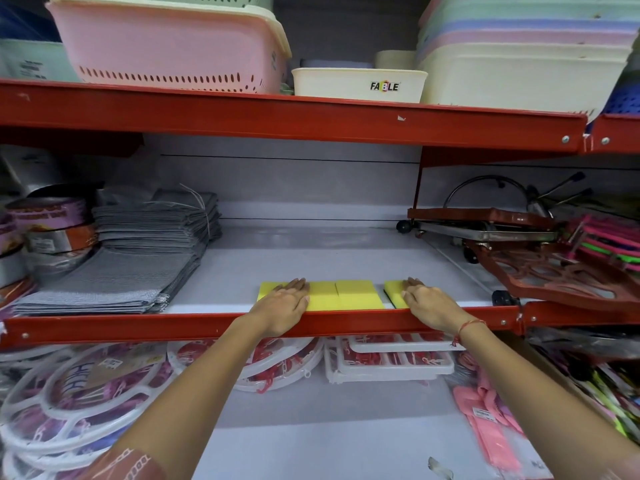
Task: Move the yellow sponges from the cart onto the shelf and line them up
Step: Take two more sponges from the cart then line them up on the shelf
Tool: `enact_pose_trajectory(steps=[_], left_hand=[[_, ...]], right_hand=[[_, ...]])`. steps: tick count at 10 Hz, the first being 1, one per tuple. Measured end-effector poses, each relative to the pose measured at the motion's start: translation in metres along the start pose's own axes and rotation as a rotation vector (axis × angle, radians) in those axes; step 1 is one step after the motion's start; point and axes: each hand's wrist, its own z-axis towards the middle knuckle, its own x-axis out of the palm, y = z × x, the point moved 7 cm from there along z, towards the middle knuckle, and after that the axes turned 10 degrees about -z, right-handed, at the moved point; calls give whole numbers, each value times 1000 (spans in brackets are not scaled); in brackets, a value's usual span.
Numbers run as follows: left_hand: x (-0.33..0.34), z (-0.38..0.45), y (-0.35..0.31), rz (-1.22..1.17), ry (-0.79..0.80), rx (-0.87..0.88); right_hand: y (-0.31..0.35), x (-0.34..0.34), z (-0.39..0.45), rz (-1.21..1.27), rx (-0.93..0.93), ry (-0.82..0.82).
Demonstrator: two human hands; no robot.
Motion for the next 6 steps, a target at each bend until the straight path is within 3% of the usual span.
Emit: enact_pose_trajectory(steps=[4, 6], left_hand=[[-4, -2, -4, -11, 16, -13], [-17, -27, -13, -57, -52, 8]], right_hand=[[53, 6, -5, 32, -94, -14], [97, 7, -18, 59, -170, -24]])
